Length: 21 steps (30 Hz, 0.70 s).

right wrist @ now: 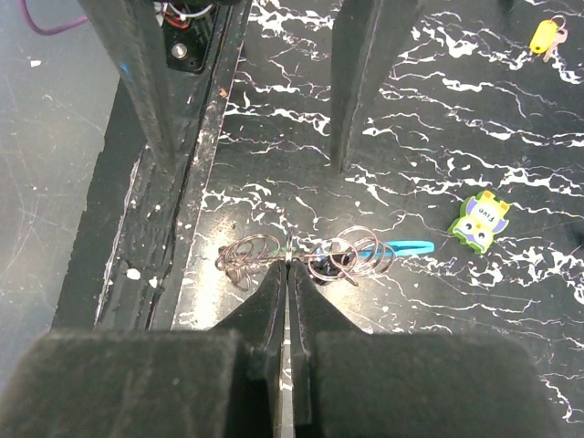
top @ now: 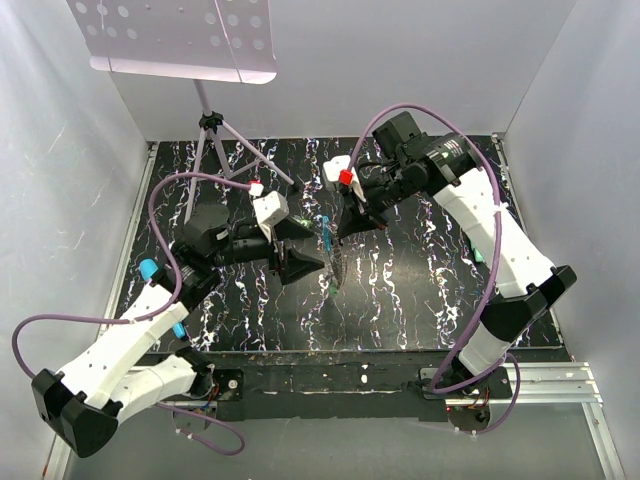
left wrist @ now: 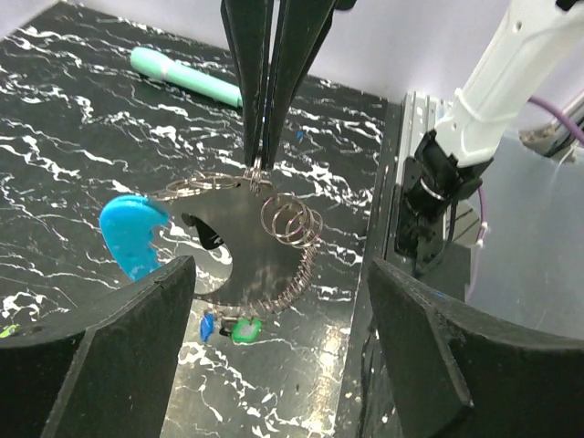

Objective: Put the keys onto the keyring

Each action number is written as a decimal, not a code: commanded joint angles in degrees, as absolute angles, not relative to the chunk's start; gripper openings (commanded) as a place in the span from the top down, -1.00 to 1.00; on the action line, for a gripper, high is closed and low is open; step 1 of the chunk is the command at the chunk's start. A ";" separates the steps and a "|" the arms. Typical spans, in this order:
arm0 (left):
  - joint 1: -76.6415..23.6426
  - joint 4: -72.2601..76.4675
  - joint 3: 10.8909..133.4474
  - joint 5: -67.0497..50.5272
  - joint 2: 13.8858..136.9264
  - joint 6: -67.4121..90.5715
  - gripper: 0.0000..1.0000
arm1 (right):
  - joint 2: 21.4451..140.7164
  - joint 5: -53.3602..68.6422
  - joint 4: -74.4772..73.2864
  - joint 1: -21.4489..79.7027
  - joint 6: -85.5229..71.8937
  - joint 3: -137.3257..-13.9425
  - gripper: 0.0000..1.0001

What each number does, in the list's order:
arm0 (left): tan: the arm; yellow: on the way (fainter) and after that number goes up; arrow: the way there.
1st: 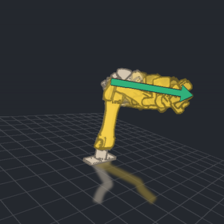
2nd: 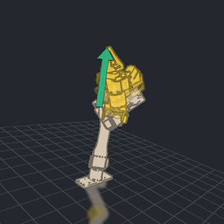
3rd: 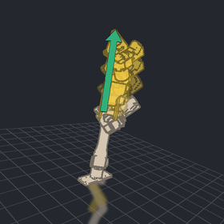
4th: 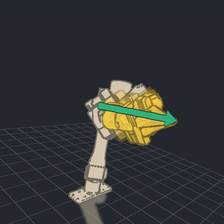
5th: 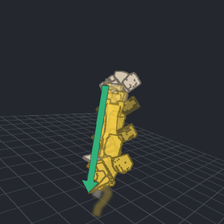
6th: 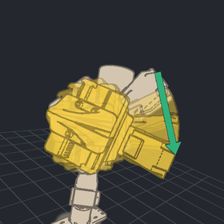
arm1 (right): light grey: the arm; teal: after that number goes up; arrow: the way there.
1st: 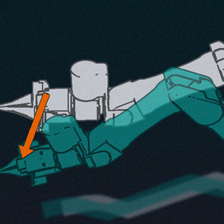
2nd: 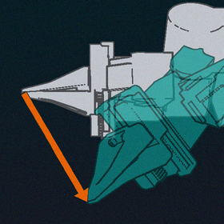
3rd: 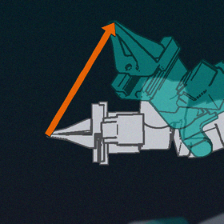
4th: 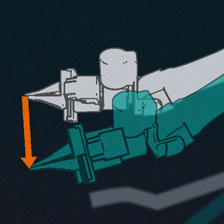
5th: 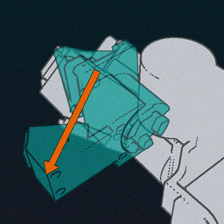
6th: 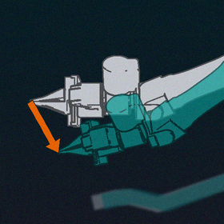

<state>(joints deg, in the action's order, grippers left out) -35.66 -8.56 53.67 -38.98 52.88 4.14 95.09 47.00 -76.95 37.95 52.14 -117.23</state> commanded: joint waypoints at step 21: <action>-35.51 11.51 49.66 -45.00 57.57 -0.79 0.21 | 94.92 51.15 -87.37 39.90 56.69 -116.54 0.97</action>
<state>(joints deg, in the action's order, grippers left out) -35.42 9.28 48.66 -43.55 57.25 -1.39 95.13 48.16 -77.62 39.57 55.94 -114.37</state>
